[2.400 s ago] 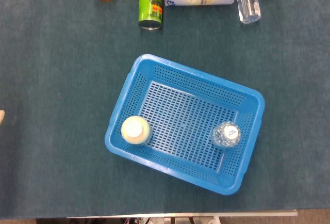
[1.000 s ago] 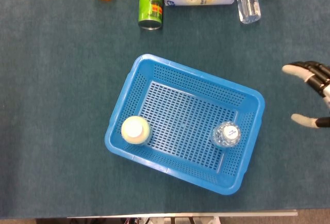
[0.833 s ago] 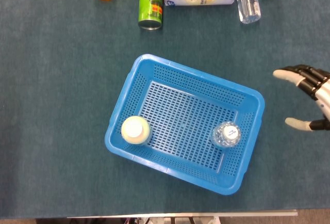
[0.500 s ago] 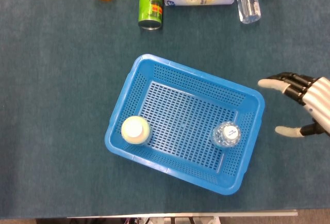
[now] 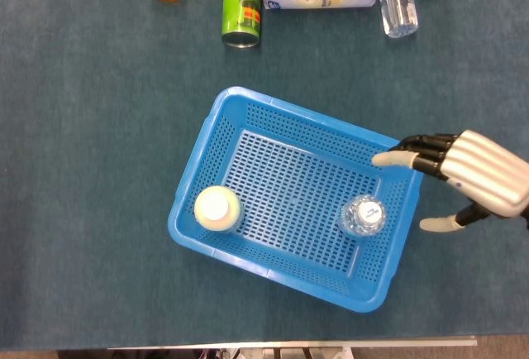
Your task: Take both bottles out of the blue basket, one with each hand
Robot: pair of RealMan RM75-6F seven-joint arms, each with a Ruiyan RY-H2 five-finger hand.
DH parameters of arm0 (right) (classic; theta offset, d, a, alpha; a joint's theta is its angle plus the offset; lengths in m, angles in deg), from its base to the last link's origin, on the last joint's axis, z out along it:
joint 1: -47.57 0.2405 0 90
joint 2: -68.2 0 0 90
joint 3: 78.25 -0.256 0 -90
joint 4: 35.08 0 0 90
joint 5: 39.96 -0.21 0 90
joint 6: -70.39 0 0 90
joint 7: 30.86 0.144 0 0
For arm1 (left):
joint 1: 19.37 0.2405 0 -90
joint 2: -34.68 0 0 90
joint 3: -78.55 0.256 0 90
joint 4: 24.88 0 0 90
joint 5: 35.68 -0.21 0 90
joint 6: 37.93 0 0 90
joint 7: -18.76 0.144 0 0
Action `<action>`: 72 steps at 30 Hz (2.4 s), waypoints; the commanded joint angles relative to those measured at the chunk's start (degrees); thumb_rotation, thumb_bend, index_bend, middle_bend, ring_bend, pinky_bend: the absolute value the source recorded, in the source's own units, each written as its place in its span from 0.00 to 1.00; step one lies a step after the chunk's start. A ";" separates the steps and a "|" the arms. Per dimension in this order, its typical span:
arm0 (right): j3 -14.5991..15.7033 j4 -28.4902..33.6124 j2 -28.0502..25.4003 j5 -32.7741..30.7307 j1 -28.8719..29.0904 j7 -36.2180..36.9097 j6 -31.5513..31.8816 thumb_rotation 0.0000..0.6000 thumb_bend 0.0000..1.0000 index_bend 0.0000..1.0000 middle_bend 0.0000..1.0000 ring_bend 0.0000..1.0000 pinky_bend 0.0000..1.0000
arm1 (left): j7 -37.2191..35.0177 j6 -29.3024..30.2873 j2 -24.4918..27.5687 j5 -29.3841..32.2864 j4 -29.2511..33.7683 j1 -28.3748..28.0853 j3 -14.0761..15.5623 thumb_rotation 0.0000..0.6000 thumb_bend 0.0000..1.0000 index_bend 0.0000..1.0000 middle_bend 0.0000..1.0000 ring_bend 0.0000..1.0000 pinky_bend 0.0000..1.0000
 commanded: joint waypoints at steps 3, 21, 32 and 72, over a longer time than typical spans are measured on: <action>0.19 0.99 -0.60 0.80 2.94 -1.09 -2.76 1.00 0.00 0.19 0.31 0.25 0.44 | -0.17 0.00 -0.17 0.04 -0.15 0.05 -0.08 1.00 0.20 0.38 0.36 0.29 0.53; 0.47 3.94 0.67 -0.54 11.75 -5.02 -13.16 1.00 0.00 0.19 0.31 0.25 0.44 | -2.81 1.00 -0.15 -0.22 -1.46 1.12 -0.15 1.00 0.20 0.38 0.36 0.29 0.53; 1.63 4.02 2.80 -1.26 15.42 -5.88 -16.72 1.00 0.00 0.21 0.31 0.25 0.44 | -4.72 1.52 -0.07 -0.25 -2.45 2.00 -0.03 1.00 0.20 0.38 0.37 0.30 0.53; 5.47 1.47 6.41 -5.07 18.81 -7.54 -18.48 1.00 0.00 0.35 0.44 0.40 0.54 | -6.39 2.10 -0.33 -0.07 -3.43 3.67 -0.01 1.00 0.20 0.39 0.37 0.30 0.53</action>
